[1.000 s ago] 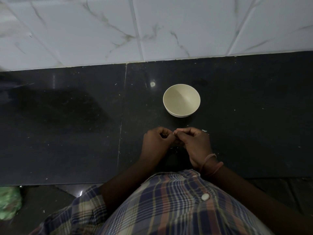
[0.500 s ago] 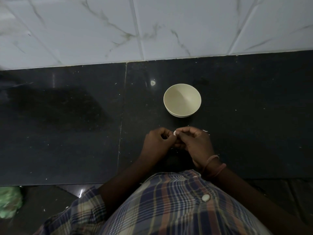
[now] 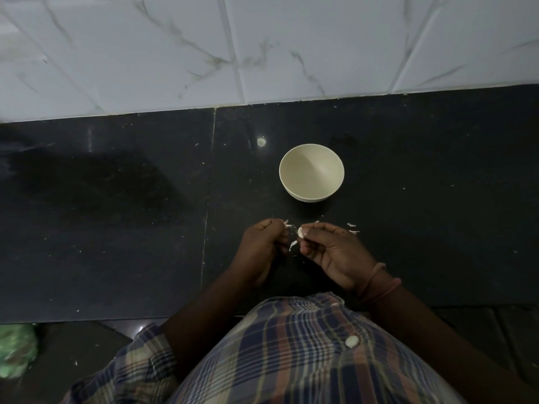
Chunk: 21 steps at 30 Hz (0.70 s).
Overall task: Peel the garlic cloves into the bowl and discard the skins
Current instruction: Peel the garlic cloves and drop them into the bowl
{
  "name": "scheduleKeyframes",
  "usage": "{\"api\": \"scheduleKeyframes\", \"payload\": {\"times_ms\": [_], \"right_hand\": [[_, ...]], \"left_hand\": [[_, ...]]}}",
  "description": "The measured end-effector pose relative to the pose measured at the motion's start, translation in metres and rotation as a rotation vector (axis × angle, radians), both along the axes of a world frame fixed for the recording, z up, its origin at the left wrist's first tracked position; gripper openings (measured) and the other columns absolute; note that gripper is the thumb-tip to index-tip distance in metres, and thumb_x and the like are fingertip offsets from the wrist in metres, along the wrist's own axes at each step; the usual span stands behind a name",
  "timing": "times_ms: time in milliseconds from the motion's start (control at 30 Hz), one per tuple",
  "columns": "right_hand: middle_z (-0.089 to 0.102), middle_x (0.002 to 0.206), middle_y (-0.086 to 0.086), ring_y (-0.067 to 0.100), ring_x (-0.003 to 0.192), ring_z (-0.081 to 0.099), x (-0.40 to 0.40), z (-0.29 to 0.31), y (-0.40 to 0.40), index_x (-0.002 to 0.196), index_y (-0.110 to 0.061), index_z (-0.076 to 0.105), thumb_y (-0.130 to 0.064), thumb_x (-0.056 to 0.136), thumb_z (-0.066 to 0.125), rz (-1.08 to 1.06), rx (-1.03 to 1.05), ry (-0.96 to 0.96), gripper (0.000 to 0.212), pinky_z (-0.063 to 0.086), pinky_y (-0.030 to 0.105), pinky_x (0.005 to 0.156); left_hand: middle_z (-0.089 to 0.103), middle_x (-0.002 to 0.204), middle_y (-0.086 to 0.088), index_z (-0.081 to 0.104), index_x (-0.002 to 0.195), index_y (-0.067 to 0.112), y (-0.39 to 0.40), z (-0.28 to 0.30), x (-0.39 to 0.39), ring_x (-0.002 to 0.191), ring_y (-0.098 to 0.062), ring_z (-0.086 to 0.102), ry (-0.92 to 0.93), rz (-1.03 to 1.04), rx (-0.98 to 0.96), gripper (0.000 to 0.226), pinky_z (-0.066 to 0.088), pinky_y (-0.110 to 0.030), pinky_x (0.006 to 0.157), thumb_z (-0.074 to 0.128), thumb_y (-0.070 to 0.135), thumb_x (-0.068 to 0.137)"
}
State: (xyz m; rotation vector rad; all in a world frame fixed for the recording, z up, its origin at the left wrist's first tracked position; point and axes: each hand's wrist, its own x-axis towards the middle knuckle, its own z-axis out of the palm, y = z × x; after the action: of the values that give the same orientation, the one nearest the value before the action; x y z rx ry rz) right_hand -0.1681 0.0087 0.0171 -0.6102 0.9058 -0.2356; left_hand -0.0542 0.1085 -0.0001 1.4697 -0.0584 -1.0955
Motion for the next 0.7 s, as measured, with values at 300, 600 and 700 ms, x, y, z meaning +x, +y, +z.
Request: {"api": "scheduleKeyframes", "payload": {"times_ms": [300, 600, 700], "right_hand": [[0.072, 0.085, 0.012, 0.015, 0.073, 0.068, -0.004, -0.008, -0.002, 0.111, -0.001, 0.067, 0.006, 0.097, 0.054, -0.001, -0.014, -0.061, 0.021, 0.059, 0.023, 0.064], [0.069, 0.084, 0.012, 0.012, 0.065, 0.066, -0.005, -0.013, 0.002, 0.11, 0.001, 0.064, 0.007, 0.099, 0.051, 0.036, -0.162, -0.015, 0.018, 0.058, 0.021, 0.063], [0.068, 0.084, 0.013, 0.012, 0.064, 0.065, -0.006, -0.015, 0.003, 0.105, 0.0, 0.064, 0.007, 0.098, 0.052, 0.039, -0.22, 0.005, 0.016, 0.058, 0.021, 0.062]], "left_hand": [[0.077, 0.091, -0.014, 0.074, 0.099, 0.005, 0.008, -0.013, 0.001, 0.078, -0.02, 0.074, -0.042, -0.055, 0.156, 0.01, 0.06, -0.028, 0.069, 0.065, 0.008, 0.096], [0.077, 0.079, -0.01, 0.076, 0.09, 0.009, 0.005, -0.01, -0.004, 0.077, -0.028, 0.076, -0.241, -0.063, 0.213, 0.005, 0.064, -0.04, 0.075, 0.076, 0.014, 0.089], [0.079, 0.085, -0.003, 0.079, 0.096, 0.015, 0.005, -0.014, -0.003, 0.077, -0.019, 0.076, -0.329, -0.114, 0.24, 0.017, 0.062, -0.029, 0.071, 0.071, 0.003, 0.088]]}}
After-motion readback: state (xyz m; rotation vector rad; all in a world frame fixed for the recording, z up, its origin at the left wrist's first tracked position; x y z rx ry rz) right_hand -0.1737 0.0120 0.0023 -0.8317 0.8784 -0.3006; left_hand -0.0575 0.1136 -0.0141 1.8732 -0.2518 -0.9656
